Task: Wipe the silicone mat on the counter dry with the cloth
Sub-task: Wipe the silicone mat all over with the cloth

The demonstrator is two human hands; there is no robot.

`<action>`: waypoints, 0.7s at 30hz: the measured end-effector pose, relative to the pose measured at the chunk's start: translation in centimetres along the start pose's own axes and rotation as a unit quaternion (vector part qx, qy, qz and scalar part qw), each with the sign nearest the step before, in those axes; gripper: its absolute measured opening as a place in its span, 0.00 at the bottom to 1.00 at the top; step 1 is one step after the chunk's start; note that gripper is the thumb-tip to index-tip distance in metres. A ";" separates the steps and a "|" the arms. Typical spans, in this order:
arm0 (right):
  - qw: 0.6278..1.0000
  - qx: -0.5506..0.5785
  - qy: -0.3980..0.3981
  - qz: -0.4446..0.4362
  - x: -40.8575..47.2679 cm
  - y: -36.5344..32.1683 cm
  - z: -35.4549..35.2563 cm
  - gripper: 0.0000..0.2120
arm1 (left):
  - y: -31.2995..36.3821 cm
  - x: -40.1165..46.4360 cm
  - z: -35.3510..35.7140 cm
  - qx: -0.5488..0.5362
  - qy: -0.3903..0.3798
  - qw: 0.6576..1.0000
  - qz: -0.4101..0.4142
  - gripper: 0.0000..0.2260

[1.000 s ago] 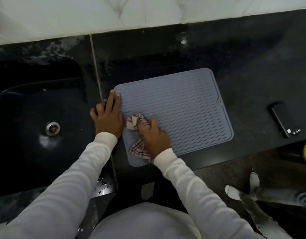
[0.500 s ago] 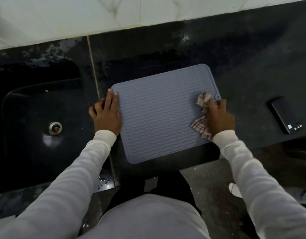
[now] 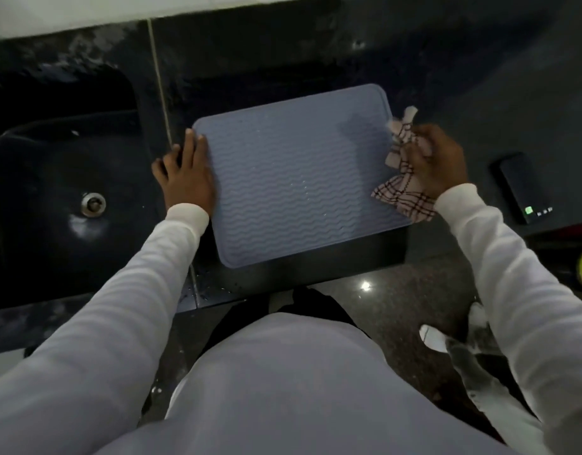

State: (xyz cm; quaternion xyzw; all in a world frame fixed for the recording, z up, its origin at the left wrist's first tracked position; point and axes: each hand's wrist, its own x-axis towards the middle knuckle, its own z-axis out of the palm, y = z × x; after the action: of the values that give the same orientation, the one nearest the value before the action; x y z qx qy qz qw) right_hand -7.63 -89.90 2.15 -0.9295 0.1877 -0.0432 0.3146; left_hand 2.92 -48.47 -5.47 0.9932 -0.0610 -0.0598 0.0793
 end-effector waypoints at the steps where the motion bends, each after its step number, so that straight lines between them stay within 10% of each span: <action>1: 0.997 0.073 0.006 0.036 0.4 -0.3 -0.6 0.10 | 0.2 0.0 -0.1 0.000 -0.006 1.000 -0.007 0.25; 7: 0.789 0.579 -0.075 0.193 3.7 -0.5 -4.7 0.16 | 1.1 -0.2 -0.6 0.022 -0.018 0.999 -0.033 0.25; 12: 0.656 0.723 -0.172 0.133 3.3 -0.6 -7.1 0.21 | 2.4 0.0 -0.7 0.032 -0.033 0.997 -0.060 0.27; 15: 0.707 0.676 -0.160 0.134 3.6 -0.7 -5.9 0.16 | 3.3 0.2 -1.5 0.055 -0.026 0.996 -0.062 0.28; 21: 0.955 0.258 -0.061 0.130 8.3 -0.4 -3.0 0.15 | 8.3 1.3 -2.6 0.016 0.026 1.000 -0.008 0.26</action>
State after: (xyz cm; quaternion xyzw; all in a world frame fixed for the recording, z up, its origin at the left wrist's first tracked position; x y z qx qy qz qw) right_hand -0.43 -94.46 4.43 -0.7850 0.2692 0.0081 0.5579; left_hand 3.60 -56.37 -1.66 0.9960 -0.0517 -0.0340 0.0644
